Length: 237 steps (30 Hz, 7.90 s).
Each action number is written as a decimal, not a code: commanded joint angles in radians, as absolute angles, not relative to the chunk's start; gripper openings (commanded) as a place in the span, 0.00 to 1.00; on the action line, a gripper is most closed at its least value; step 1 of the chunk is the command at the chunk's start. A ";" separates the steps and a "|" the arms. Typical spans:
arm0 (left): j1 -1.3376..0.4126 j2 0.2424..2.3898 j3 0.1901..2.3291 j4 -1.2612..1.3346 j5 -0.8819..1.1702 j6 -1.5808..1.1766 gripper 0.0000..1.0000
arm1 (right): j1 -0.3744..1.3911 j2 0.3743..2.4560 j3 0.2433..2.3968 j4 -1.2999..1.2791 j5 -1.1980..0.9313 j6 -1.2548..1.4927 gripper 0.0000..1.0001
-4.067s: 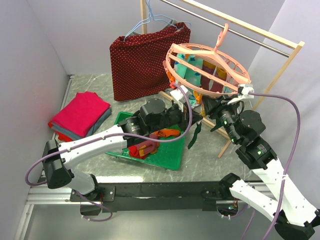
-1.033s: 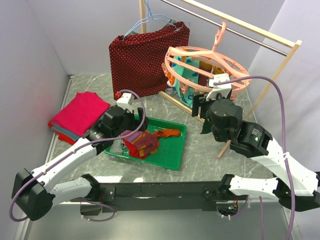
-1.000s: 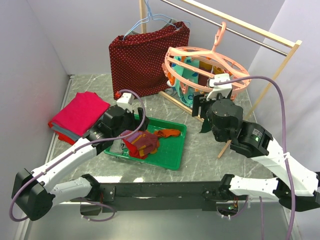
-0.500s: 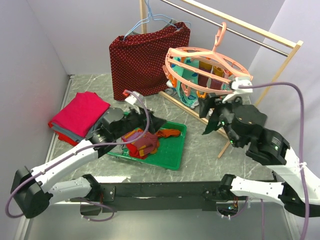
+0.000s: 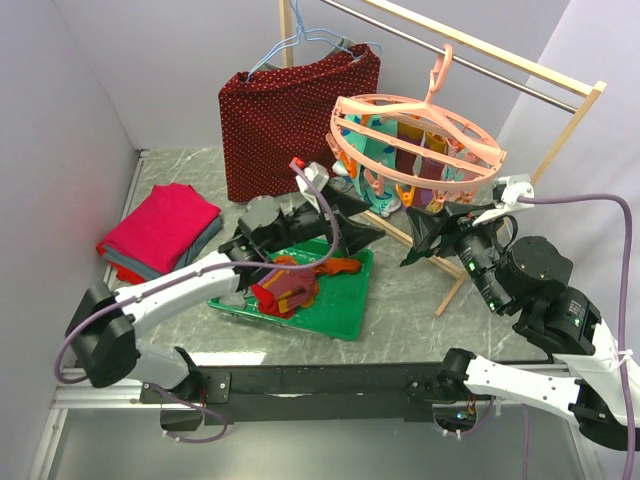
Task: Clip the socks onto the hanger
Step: Open the clamp at the hanger, then pick up the sock from the bin.
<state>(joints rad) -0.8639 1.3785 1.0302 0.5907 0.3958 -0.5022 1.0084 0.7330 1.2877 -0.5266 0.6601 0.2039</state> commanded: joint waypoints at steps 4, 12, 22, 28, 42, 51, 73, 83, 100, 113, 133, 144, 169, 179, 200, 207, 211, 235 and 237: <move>-0.881 1.468 1.163 0.747 0.479 -0.520 0.93 | 1.012 0.707 1.250 -0.431 0.615 0.187 0.79; -0.881 1.594 1.265 0.790 0.543 -0.563 0.86 | 1.012 0.709 1.252 -0.414 0.603 0.170 0.79; -0.881 1.661 1.339 0.807 0.540 -0.568 0.74 | 1.012 0.707 1.256 -0.413 0.597 0.161 0.79; -0.885 1.683 1.367 0.813 0.541 -0.580 0.67 | 1.012 0.709 1.261 -0.416 0.595 0.158 0.79; -0.922 1.666 1.377 0.746 0.502 -0.515 0.39 | 1.014 0.732 1.293 -0.457 0.604 0.169 0.79; -0.976 1.617 1.379 0.655 0.390 -0.390 0.25 | 1.014 0.778 1.362 -0.544 0.660 0.209 0.79; -1.066 1.600 1.417 0.574 0.252 -0.229 0.15 | 1.000 0.841 1.401 -0.583 0.796 0.178 0.73; -1.077 1.605 1.427 0.558 0.239 -0.210 0.15 | 0.950 0.867 1.376 -0.537 0.773 0.155 0.67; -1.085 1.608 1.416 0.531 0.239 -0.198 0.15 | 0.879 0.899 1.374 -0.494 0.698 0.141 0.53; -1.085 1.540 1.335 0.480 0.199 -0.178 0.60 | 0.850 0.865 1.335 -0.492 0.669 0.170 0.18; -1.046 1.148 0.960 0.003 -0.282 -0.273 0.96 | 0.752 0.782 1.187 -0.397 0.538 0.239 0.00; -0.701 1.246 0.980 -0.410 -0.334 -0.569 0.98 | 0.730 0.784 1.175 -0.380 0.500 0.235 0.00; -0.494 1.482 0.945 -0.506 -0.529 -1.012 0.49 | 0.700 0.767 1.158 -0.376 0.469 0.239 0.00; -0.494 1.485 0.950 -0.545 -0.543 -1.023 0.59 | 0.693 0.761 1.152 -0.374 0.465 0.242 0.00; -0.569 1.491 1.014 -0.592 -0.609 -1.014 0.47 | 0.684 0.753 1.147 -0.371 0.457 0.244 0.00; -0.568 1.552 1.039 -0.598 -0.617 -1.014 0.48 | 0.684 0.744 1.146 -0.377 0.463 0.245 0.00; -0.565 1.585 1.042 -0.595 -0.615 -1.009 0.50 | 0.684 0.745 1.146 -0.376 0.462 0.245 0.00; -0.543 1.730 1.092 -0.554 -0.526 -0.928 0.38 | 0.678 0.746 1.149 -0.371 0.454 0.239 0.00; -0.543 1.738 1.100 -0.549 -0.515 -0.917 0.32 | 0.675 0.747 1.149 -0.373 0.453 0.239 0.00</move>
